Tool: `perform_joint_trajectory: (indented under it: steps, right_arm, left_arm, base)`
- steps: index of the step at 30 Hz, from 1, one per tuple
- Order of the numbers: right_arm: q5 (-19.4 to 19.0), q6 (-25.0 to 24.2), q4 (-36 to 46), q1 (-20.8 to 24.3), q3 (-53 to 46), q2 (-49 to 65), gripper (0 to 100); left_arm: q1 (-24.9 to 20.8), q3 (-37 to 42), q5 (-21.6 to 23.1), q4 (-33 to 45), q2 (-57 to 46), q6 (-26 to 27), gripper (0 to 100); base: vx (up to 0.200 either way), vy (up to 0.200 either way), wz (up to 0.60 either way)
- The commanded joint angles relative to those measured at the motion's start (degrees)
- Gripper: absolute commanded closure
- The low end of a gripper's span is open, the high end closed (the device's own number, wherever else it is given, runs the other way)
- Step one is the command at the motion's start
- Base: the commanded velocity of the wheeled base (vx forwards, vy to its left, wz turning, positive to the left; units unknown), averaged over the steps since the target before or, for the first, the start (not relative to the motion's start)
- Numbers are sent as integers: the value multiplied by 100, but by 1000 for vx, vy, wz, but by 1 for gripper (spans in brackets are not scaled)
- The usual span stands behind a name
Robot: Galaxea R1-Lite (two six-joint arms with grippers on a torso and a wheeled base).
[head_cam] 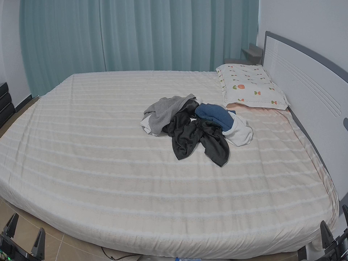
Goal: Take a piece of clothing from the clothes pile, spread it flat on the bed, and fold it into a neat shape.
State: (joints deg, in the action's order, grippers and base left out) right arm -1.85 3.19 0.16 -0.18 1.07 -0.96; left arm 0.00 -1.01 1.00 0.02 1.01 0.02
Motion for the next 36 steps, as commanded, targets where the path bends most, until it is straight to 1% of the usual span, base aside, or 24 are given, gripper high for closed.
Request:
perform_joint_trajectory:
  steps: [1,4,7,8,10,12,13,14,15,17,18,19,21,22,23,24,27,29,30,31,32,34,35,36]
  right_arm:
    - [-237,-249,195,45,1176,-554,0]
    - [-316,-144,274,45,1343,-879,0]
    - [-500,-100,345,53,1396,-1415,0]
    - [-632,-161,283,53,1308,-1934,0]
    - [-755,-311,239,71,1308,-2444,0]
    - [-755,-311,239,71,1308,-2444,0]
    - [-1212,-355,178,212,1475,-3384,0]
    - [-1239,-355,169,229,1484,-3428,0]
    - [-1362,-363,28,361,1624,-3982,0]
    - [-1397,-407,-174,563,1738,-4764,0]
    - [-1388,-416,-262,616,1782,-5010,0]
    - [-1370,-434,-543,721,1861,-5634,0]
    - [-1370,-478,-789,757,1879,-6091,0]
    - [-1362,-530,-1176,801,1914,-6706,0]
    - [-1362,-530,-1176,801,1914,-6706,0]
    - [-1335,-574,-1695,844,1985,-7383,0]
    - [-1256,-645,-2371,818,2222,-8447,0]
    - [-1045,-776,-2758,836,2485,-9211,0]
    - [-1045,-776,-2758,836,2485,-9211,0]
    - [-799,-996,-3171,897,2740,-9967,0]
    - [-799,-996,-3171,897,2740,-9967,0]
    - [-465,-1383,-3795,1170,3250,-10890,0]
    - [-404,-1453,-3865,1214,3329,-11013,0]
    - [-122,-1655,-4041,1319,3681,-11461,0]
  left_arm:
    - [0,84,6,-2,-101,6,0]
    - [0,84,6,-2,-101,-2,0]
    - [0,92,-3,-2,-101,-2,0]
    - [0,92,6,6,-101,-2,0]
    - [0,92,-3,-2,-101,-2,0]
    - [0,92,-3,-2,-101,-2,0]
    - [0,84,6,-2,-101,-2,0]
    - [0,92,-3,-2,-101,-2,0]
    - [0,92,-3,-2,-101,6,0]
    - [0,84,-3,-2,-101,-2,0]
    - [0,92,-3,-2,-101,6,0]
    - [0,92,-3,-2,-101,6,0]
    - [0,84,-3,-2,-101,-2,0]
    - [0,92,-3,-2,-101,6,0]
    - [0,92,-3,-2,-101,6,0]
    - [0,92,-3,-2,-101,6,0]
    - [0,92,-3,-2,-101,-2,0]
    - [0,92,-3,-2,-101,-2,0]
    - [0,92,-3,-2,-101,-2,0]
    - [0,84,-3,-2,-101,-2,0]
    - [0,84,-3,-2,-101,-2,0]
    - [0,92,-3,-2,-101,-2,0]
    - [0,92,-3,-2,-101,-2,0]
    - [0,92,-3,-2,-101,-2,0]
  base:
    - [0,0,0]
    - [0,0,0]
    - [0,0,0]
    - [0,0,0]
    - [0,0,0]
    - [0,0,0]
    - [0,0,0]
    - [0,0,0]
    - [0,0,0]
    - [0,0,0]
    - [0,0,0]
    - [0,0,0]
    - [0,0,0]
    - [0,0,0]
    - [0,0,0]
    - [0,0,0]
    - [0,0,0]
    - [0,0,0]
    - [0,0,0]
    - [0,0,0]
    - [0,0,0]
    - [0,0,0]
    - [0,0,0]
    - [0,0,0]
